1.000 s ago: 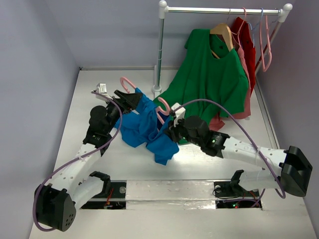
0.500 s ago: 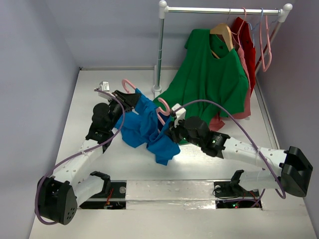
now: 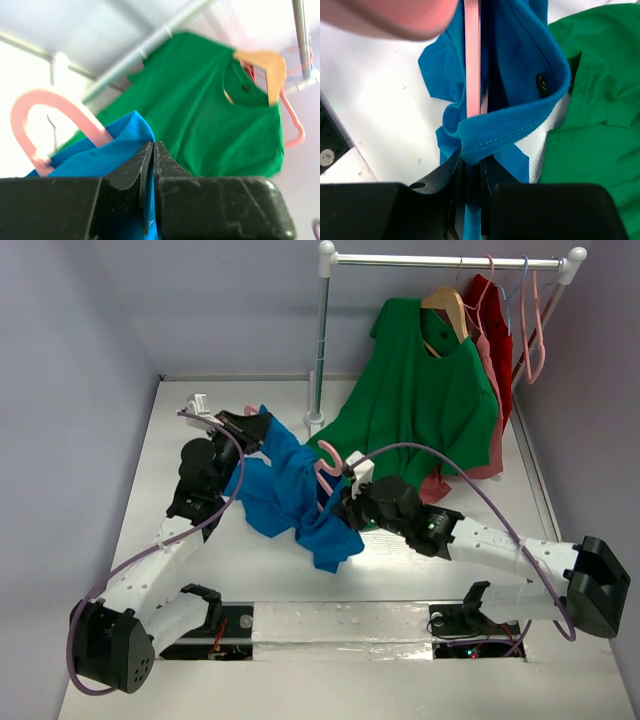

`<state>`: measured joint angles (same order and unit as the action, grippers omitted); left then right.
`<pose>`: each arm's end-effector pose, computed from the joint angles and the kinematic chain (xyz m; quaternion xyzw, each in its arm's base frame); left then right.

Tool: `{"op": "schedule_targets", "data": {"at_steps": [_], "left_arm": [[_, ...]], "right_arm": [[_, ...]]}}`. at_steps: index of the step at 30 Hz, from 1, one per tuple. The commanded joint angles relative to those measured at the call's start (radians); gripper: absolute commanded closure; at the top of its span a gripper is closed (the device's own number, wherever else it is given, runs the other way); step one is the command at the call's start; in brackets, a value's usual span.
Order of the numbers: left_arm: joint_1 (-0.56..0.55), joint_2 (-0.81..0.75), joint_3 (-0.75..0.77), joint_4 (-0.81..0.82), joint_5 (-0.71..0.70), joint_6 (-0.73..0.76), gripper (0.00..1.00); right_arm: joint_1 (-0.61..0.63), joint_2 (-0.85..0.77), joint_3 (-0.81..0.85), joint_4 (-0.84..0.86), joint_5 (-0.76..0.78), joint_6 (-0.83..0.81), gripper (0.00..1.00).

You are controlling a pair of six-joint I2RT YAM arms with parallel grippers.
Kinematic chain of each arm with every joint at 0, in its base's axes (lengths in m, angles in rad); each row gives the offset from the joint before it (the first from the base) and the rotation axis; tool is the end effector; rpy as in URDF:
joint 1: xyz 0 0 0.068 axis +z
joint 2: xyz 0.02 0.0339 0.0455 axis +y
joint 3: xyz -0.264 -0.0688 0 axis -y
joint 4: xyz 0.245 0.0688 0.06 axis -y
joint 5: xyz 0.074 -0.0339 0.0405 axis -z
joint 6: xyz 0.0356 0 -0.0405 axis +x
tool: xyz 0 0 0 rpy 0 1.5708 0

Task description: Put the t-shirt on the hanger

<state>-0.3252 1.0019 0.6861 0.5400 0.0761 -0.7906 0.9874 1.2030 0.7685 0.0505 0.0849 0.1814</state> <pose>0.2228 -0.0780 0.3412 -0.1148 0.6132 -0.4337 0.6502 0.1535 0.2271 0.2701 -0.3030 0.7712 0.2789 0.4854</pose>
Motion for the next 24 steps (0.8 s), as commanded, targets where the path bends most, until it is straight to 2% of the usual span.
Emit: {"op": "schedule_targets", "data": {"at_steps": [1,5,10,16,24], "left_arm": [[0.006,-0.028,0.102,0.005,-0.125,0.059,1.00],[0.049,0.035,0.174,-0.031,-0.219,0.096,1.00],[0.130,0.098,0.240,-0.061,-0.228,0.090,1.00],[0.178,0.112,0.251,-0.066,-0.213,0.076,1.00],[0.187,0.075,0.221,-0.064,-0.213,0.057,1.00]], "right_arm": [[-0.007,-0.069,-0.001,0.002,-0.034,0.010,1.00],[-0.007,-0.160,0.005,-0.081,-0.042,0.007,1.00],[-0.007,-0.285,0.018,-0.205,-0.042,-0.002,1.00],[-0.007,-0.391,0.063,-0.316,-0.037,-0.017,1.00],[-0.007,-0.480,0.164,-0.330,0.015,-0.040,1.00]]}}
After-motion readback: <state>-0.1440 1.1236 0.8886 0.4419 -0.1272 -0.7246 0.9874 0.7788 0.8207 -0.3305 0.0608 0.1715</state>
